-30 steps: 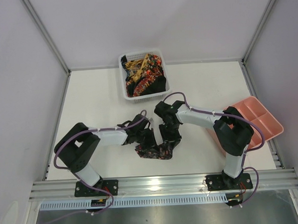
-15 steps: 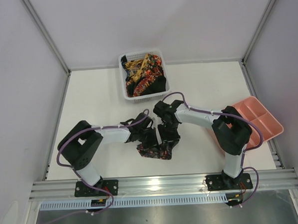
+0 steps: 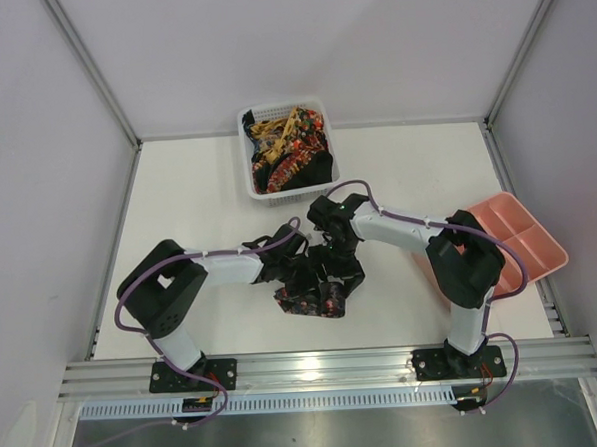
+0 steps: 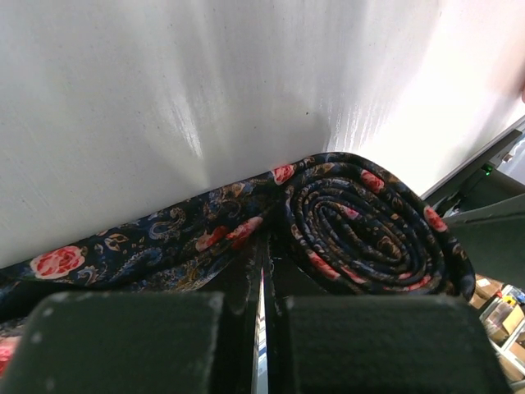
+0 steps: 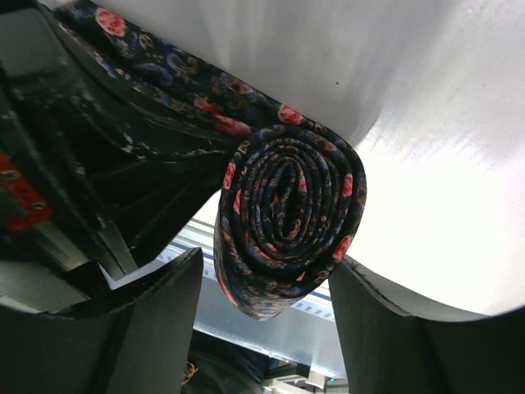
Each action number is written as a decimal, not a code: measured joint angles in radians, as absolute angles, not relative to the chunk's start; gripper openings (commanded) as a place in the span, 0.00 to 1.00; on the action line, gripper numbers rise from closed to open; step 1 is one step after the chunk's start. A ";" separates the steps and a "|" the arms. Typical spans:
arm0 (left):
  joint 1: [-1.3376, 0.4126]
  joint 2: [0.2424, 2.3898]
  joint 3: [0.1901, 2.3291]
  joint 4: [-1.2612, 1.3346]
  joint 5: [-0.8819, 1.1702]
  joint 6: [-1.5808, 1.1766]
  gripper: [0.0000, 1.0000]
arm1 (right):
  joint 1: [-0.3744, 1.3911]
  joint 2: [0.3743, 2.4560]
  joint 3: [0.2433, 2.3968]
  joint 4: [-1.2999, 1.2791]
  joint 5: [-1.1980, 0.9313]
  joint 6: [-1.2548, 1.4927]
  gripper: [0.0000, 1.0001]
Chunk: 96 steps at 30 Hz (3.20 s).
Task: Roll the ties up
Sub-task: Roll the tie
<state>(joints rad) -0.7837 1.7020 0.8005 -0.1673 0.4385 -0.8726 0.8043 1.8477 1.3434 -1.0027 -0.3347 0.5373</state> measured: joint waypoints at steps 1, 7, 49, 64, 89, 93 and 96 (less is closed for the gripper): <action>-0.784 1.702 0.801 -0.168 0.437 -0.872 0.01 | 0.803 1.848 1.343 -1.008 -0.335 0.537 0.70; -0.785 1.702 0.802 -0.170 0.434 -0.871 0.01 | 0.794 1.831 1.341 -1.018 -0.356 0.531 0.71; -0.818 1.667 0.858 -0.293 0.256 -0.758 0.02 | 0.770 1.925 1.431 -1.098 -0.342 0.670 0.07; -0.818 1.599 0.828 -0.323 0.143 -0.730 0.20 | 0.770 1.941 1.432 -1.097 -0.318 0.681 0.07; -0.818 1.430 0.752 -0.210 0.180 -0.759 0.03 | 0.768 1.943 1.455 -1.095 -0.314 0.685 0.10; -0.817 1.471 0.752 -0.189 0.187 -0.761 0.03 | 0.768 1.956 1.473 -1.099 -0.318 0.689 0.12; -0.813 1.486 0.753 -0.187 0.186 -0.762 0.02 | 0.771 1.974 1.490 -1.106 -0.323 0.689 0.15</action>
<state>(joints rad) -0.8131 1.4864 0.7532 -0.1875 0.1864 -0.7620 0.7712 1.9739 1.4899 -1.1065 -0.3229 0.6888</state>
